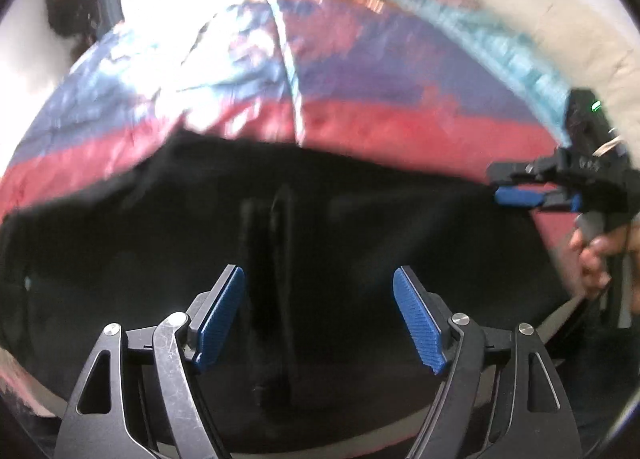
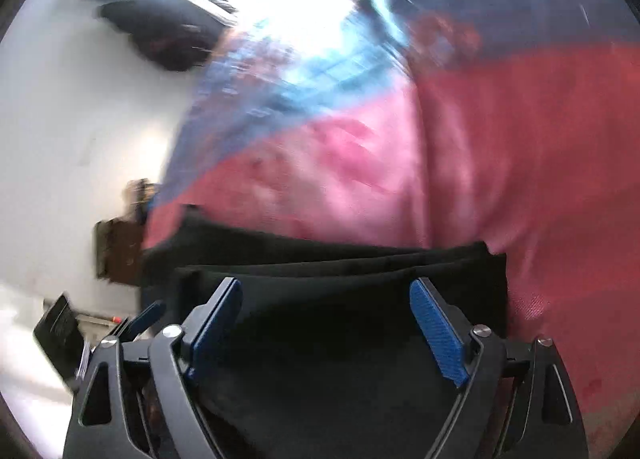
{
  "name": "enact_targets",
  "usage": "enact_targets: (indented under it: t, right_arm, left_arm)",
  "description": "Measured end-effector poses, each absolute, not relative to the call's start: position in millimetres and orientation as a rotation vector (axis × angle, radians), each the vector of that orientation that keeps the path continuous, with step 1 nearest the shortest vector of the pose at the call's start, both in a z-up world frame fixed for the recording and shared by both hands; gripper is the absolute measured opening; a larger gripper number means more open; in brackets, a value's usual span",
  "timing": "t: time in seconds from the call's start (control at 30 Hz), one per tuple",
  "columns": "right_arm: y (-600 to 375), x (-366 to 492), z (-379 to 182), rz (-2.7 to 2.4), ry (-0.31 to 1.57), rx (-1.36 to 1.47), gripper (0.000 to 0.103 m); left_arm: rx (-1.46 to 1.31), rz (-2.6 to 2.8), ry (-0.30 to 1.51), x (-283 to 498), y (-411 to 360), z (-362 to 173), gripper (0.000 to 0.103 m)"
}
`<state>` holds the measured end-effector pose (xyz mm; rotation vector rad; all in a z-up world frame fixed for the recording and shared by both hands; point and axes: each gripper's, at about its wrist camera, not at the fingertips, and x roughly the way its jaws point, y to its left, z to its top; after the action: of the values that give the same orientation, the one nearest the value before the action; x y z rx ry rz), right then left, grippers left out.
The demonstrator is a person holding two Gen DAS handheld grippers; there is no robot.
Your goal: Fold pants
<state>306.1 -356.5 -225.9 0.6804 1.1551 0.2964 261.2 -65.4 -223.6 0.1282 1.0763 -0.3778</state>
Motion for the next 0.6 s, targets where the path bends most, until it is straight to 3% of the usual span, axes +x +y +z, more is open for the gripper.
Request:
enact_targets:
  t: [0.1, 0.27, 0.47, 0.6]
  right_arm:
    - [-353.5, 288.1, -202.5, 0.261, 1.065, 0.634, 0.080]
    - [-344.3, 225.2, -153.8, 0.338, 0.962, 0.564, 0.080]
    - [-306.5, 174.5, -201.5, 0.325, 1.102, 0.489, 0.080]
    - [-309.8, 164.0, -190.9, 0.264, 1.043, 0.543, 0.079]
  left_arm:
    - [0.102, -0.346, 1.104, 257.0, -53.1, -229.6, 0.074]
    - [0.100, -0.341, 1.071, 237.0, -42.2, -219.7, 0.079]
    - [0.097, -0.294, 1.105, 235.5, -42.4, -226.4, 0.079]
    - [0.102, -0.259, 1.089, 231.4, -33.2, -213.9, 0.081]
